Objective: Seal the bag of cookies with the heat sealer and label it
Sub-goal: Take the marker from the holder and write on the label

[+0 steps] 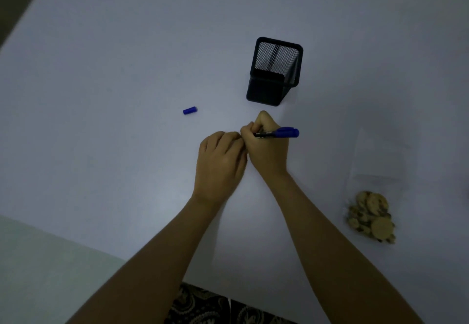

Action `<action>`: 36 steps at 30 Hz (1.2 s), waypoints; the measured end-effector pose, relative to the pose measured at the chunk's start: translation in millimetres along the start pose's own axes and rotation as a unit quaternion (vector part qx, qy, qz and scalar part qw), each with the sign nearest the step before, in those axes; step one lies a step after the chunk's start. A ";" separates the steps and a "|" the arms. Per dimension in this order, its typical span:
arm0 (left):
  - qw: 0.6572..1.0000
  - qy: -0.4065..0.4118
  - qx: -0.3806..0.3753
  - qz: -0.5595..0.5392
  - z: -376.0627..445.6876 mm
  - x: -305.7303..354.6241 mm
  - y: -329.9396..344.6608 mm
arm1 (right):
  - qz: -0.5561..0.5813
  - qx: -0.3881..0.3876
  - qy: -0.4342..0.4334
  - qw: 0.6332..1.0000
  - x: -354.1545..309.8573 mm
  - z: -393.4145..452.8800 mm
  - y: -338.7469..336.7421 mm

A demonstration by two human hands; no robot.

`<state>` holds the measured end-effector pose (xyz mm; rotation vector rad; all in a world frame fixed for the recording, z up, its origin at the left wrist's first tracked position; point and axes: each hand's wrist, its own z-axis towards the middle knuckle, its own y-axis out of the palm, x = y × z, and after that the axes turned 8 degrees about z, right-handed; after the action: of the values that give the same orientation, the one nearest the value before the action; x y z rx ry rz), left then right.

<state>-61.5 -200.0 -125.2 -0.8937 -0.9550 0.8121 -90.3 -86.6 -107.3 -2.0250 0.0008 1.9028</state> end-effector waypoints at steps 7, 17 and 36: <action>0.999 0.035 0.013 0.009 0.0 -2.2 0.4 | -0.029 0.000 -0.005 1.000 1.2 2.2 0.2; 0.999 0.031 0.029 0.016 -1.6 -2.2 2.9 | -0.014 -0.001 0.006 1.000 4.4 1.8 2.5; 0.996 0.087 0.019 0.019 8.0 -13.3 -4.2 | -0.039 -0.002 -0.021 0.999 6.2 2.3 0.3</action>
<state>-72.9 -211.3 -123.3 -0.9365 -0.7698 0.7692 -92.0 -84.8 -113.4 -1.9579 -0.0917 1.8989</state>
